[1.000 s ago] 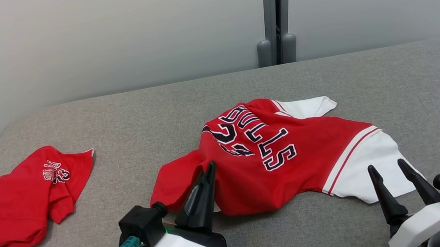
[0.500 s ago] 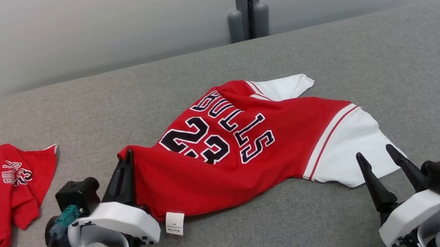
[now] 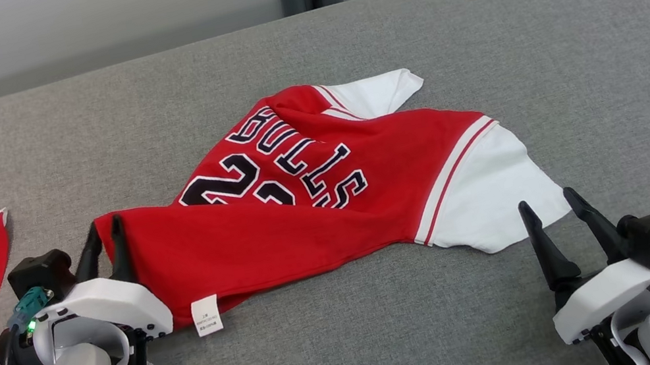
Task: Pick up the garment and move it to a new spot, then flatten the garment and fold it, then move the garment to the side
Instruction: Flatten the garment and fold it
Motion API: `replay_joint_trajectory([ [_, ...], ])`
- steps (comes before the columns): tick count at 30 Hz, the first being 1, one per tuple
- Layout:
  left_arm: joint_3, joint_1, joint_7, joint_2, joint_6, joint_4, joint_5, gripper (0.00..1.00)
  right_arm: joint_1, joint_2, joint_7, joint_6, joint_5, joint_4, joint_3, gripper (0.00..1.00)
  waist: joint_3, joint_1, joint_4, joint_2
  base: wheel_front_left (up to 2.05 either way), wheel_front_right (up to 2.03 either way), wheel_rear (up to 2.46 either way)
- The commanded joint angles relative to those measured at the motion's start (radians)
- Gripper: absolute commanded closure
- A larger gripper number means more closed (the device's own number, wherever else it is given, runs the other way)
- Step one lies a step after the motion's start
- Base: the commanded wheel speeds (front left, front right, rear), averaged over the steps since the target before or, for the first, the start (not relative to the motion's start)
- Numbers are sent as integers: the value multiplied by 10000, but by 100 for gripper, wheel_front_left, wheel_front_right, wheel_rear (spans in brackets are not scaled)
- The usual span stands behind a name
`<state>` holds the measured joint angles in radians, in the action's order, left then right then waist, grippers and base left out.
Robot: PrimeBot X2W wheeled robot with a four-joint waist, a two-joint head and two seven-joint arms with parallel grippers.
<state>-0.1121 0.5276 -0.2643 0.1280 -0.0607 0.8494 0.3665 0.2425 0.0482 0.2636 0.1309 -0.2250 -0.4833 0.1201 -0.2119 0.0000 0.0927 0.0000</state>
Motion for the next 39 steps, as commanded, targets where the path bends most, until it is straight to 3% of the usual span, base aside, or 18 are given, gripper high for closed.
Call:
replay_joint_trajectory([
  [1,226,-22,-2,20,61,-123,-92,0,108,51,17,-2,-23,24,-27,0,27,0,-37,0,0,0,0],
  [6,910,-599,-1,-274,89,-872,-319,0,-70,49,15,-2,-126,-78,-86,0,327,0,-393,0,0,0,0],
  [11,1044,-1377,-2,-607,-156,-1617,-608,0,-194,51,17,-2,-256,-166,51,0,675,0,-806,0,0,0,0],
  [16,593,-1973,0,-748,-372,-2042,-740,0,-273,57,15,-2,-355,-274,130,0,935,0,-969,0,0,0,0],
  [18,-149,-2426,0,-756,-433,-2215,-151,0,-304,52,15,-2,-402,-350,210,0,1075,0,-984,0,0,0,0],
  [21,-693,-2600,0,-749,-321,-2252,97,0,-364,55,15,-2,-392,-375,227,0,1145,0,-972,0,0,0,0],
  [27,-1620,-2897,0,-746,378,-1882,649,0,-456,54,15,-2,-253,-436,100,0,1164,0,-855,0,0,0,0],
  [31,-1542,-2807,0,-749,776,-1692,797,0,-411,52,15,-2,-204,-408,63,0,1084,0,-750,0,0,0,0],
  [37,-1276,-2712,0,-749,951,-1728,673,0,-347,52,15,-2,-152,-356,14,0,991,0,-682,0,0,0,0],
  [39,-1204,-2713,0,-751,954,-1734,658,26,-348,52,15,-2,-164,-355,-6,0,986,0,-693,0,0,0,0],
])
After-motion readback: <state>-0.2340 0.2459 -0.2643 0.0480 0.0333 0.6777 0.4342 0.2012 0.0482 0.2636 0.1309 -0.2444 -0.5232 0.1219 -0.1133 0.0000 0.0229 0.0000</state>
